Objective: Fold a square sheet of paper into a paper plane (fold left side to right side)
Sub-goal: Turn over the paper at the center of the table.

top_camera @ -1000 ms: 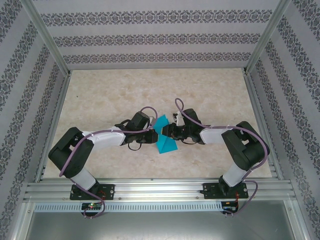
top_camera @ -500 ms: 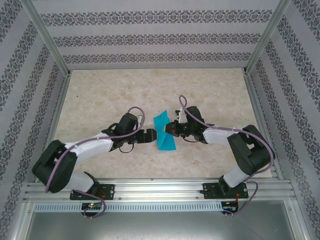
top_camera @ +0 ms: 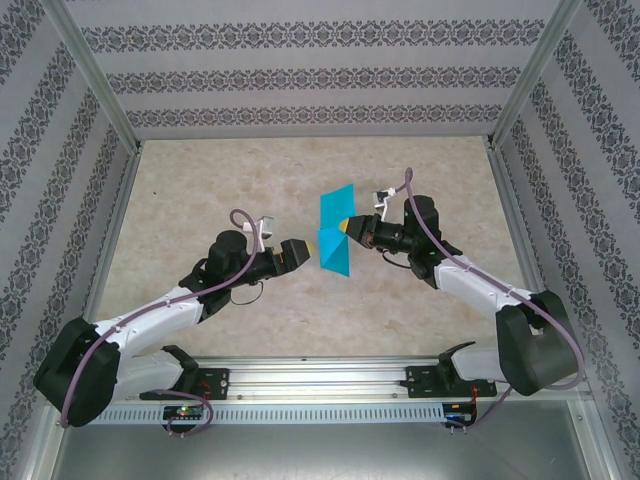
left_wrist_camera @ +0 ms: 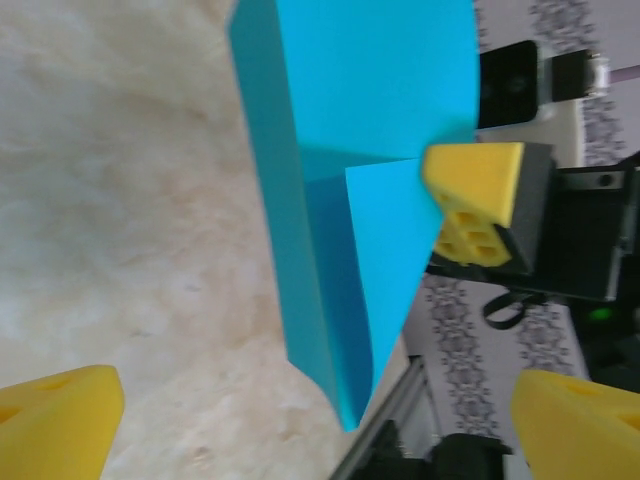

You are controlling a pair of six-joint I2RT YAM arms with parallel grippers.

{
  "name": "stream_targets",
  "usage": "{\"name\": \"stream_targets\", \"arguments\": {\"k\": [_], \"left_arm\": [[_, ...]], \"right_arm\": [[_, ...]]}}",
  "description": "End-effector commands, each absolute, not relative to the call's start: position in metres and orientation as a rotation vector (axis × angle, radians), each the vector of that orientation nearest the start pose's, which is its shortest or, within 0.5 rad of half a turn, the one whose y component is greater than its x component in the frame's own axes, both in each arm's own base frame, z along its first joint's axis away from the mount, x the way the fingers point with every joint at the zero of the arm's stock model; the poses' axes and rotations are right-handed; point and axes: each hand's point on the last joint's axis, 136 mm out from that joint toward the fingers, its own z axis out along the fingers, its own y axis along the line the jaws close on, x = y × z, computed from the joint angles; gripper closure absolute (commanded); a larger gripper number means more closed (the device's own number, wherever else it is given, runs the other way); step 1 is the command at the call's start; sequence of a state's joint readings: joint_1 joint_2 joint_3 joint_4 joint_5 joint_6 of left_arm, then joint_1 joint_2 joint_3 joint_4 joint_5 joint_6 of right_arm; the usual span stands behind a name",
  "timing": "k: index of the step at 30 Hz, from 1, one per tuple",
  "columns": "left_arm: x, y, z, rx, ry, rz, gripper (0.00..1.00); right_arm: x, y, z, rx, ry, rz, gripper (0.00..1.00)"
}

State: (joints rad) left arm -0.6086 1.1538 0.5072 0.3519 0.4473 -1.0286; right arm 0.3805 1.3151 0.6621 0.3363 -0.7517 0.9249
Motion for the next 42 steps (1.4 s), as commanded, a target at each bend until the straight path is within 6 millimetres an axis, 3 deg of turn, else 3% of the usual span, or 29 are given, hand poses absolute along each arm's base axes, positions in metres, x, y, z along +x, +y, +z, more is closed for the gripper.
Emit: {"name": "stream_targets", "arguments": {"k": [1, 7, 11, 14, 21, 28, 32, 35, 38, 42], "left_arm": [[0.255, -0.281, 0.240, -0.041, 1.976, -1.662, 0.02], [0.250, -0.296, 0.259, 0.009, 1.917, -1.771, 0.08], [0.246, -0.308, 0.264, 0.050, 1.918, -1.806, 0.20], [0.245, -0.314, 0.269, 0.067, 1.907, -1.826, 0.35], [0.244, -0.317, 0.265, 0.064, 1.932, -1.815, 0.67], [0.245, -0.318, 0.253, 0.051, 1.978, -1.778, 0.84], [0.245, -0.319, 0.244, 0.066, 2.027, -1.728, 0.97], [0.245, -0.314, 0.222, 0.092, 2.156, -1.541, 1.00], [0.243, -0.295, 0.197, 0.147, 2.330, -1.166, 1.00], [0.237, -0.257, 0.171, 0.239, 2.512, -0.604, 1.00]], "right_arm": [[0.298, 0.259, 0.252, -0.094, 2.004, 1.635, 0.99], [0.289, 0.273, 0.275, -0.141, 1.960, 1.683, 0.99], [0.287, 0.277, 0.285, -0.141, 1.923, 1.723, 0.99], [0.286, 0.278, 0.287, -0.139, 1.917, 1.732, 0.98], [0.286, 0.272, 0.278, -0.111, 1.935, 1.709, 0.98], [0.285, 0.261, 0.267, -0.077, 1.965, 1.674, 0.95], [0.283, 0.255, 0.261, -0.081, 2.003, 1.626, 0.86], [0.283, 0.243, 0.250, -0.064, 2.069, 1.529, 0.73], [0.283, 0.219, 0.234, -0.016, 2.146, 1.380, 0.60], [0.281, 0.163, 0.199, 0.123, 2.323, 0.984, 0.47]]}}
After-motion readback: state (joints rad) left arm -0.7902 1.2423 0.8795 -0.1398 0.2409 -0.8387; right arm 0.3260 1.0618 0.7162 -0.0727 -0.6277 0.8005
